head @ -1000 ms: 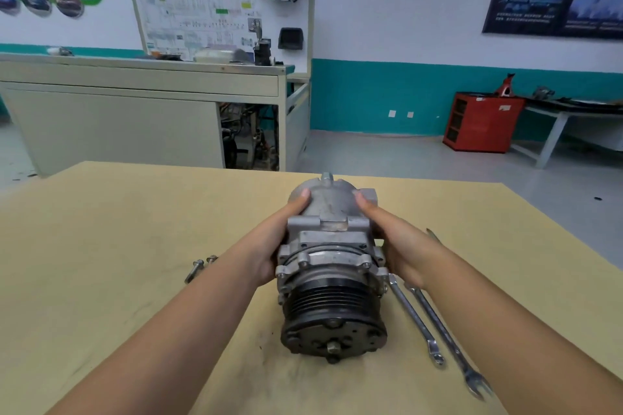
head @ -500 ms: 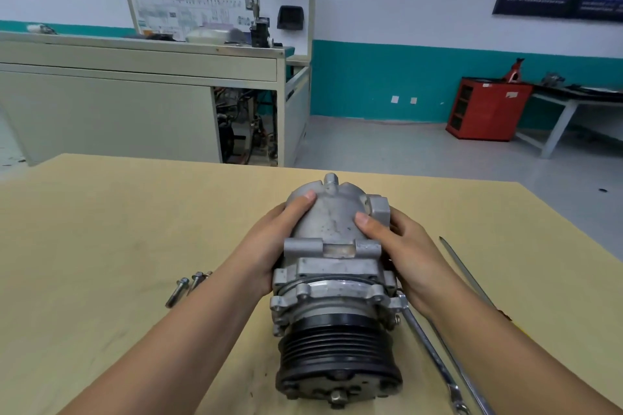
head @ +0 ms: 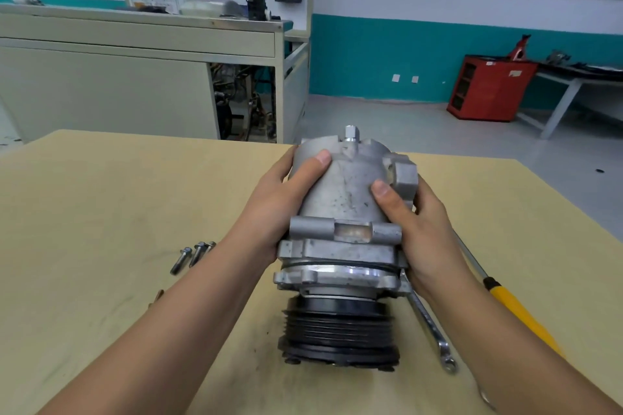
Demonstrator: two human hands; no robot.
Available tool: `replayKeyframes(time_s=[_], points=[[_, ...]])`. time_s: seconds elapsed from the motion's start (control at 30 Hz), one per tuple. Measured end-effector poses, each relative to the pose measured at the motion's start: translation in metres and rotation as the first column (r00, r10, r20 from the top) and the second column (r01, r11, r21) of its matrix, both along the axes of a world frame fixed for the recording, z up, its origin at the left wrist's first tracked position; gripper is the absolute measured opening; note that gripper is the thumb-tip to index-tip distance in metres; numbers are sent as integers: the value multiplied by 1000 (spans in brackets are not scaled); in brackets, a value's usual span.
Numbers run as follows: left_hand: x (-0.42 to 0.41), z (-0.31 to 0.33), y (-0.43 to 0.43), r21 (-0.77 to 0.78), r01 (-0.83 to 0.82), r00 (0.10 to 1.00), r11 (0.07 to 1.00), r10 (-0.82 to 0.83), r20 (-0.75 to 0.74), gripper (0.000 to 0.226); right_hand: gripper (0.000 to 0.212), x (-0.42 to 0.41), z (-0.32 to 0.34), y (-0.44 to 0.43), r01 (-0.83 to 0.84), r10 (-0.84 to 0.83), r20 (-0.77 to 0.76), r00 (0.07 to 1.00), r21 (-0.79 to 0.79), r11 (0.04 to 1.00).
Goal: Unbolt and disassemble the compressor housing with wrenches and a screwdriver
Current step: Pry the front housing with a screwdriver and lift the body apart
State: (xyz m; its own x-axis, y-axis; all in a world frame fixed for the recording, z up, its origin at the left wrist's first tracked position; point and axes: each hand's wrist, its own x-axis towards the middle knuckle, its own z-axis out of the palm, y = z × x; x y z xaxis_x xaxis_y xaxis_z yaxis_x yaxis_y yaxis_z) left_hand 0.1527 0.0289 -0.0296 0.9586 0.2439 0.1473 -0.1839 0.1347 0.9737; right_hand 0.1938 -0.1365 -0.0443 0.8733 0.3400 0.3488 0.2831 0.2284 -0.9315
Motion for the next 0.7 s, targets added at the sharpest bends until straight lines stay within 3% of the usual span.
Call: replayKeyframes(time_s=[0.27,0.4,0.7], points=[[-31,10,-11,53,-35,991,998,28,130,70,57,-33,7,-9,62,-63,134,989,11,998],[-50,10,-16,97,-72,968,993,46,248,83,80,-51,7,-13,84,-86,197,977,15,996],[-86,7,-30,227,-88,892,970,-25,451,79,79,-94,-8,-22,173,-211,388,897,129,976]])
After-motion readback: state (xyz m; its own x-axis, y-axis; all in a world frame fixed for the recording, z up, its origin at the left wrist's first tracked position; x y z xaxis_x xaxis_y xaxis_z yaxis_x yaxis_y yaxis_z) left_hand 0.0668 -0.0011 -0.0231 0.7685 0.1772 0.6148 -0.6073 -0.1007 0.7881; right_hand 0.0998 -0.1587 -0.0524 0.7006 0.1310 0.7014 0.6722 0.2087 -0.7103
